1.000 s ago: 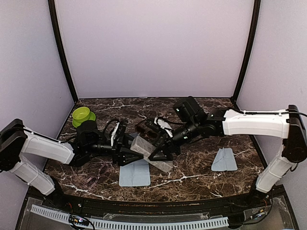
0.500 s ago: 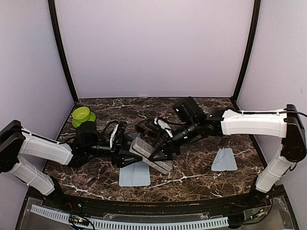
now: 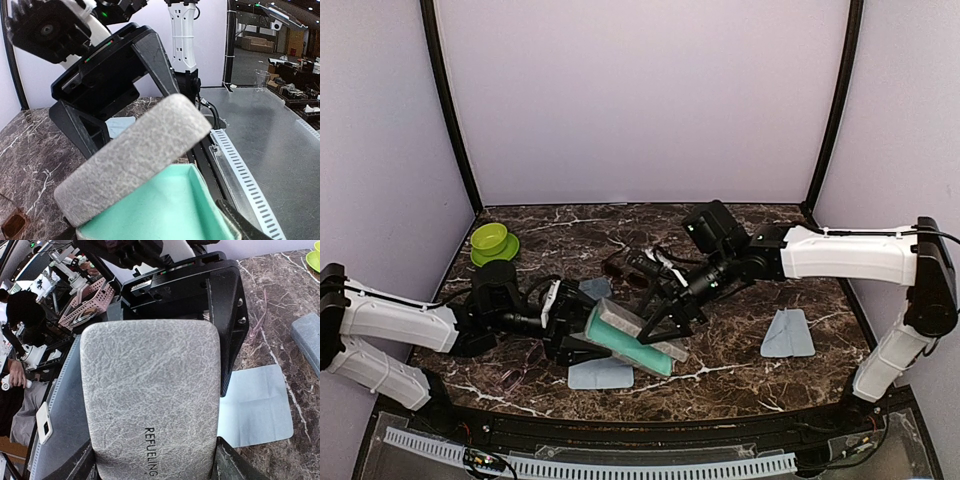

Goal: Organize the sunglasses
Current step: Open the sunglasses case.

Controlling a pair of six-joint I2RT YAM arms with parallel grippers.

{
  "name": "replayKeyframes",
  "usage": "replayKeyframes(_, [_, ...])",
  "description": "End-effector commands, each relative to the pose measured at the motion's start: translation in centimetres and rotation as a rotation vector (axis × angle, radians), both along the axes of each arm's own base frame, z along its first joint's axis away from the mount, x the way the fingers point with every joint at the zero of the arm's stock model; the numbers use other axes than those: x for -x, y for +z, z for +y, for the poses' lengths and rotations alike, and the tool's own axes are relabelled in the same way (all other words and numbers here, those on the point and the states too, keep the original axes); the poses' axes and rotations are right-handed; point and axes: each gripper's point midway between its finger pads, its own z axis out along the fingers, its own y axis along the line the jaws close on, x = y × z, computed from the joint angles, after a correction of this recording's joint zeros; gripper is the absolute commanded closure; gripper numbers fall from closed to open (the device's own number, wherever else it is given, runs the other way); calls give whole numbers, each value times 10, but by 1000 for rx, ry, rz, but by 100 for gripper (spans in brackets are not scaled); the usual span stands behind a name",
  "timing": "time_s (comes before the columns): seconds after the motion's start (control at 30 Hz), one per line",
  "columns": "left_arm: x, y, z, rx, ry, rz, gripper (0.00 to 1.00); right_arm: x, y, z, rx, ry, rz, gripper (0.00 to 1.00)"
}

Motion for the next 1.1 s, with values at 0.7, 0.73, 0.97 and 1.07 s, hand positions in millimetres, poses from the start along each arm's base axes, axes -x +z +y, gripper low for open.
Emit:
replayKeyframes(0.7, [46, -11, 2, -47, -136, -177, 100, -18, 1, -15, 84, -45, 59, 29])
replayKeyframes(0.73, [47, -11, 2, -45, -137, -180, 100, -21, 1, -16, 86, -55, 54, 28])
replayKeyframes(0.97, [47, -11, 3, -38, -136, -184, 100, -40, 1, -19, 102, -133, 21, 23])
replayKeyframes(1.07, [46, -11, 3, -36, -126, -186, 100, -44, 0, -19, 117, -148, 11, 23])
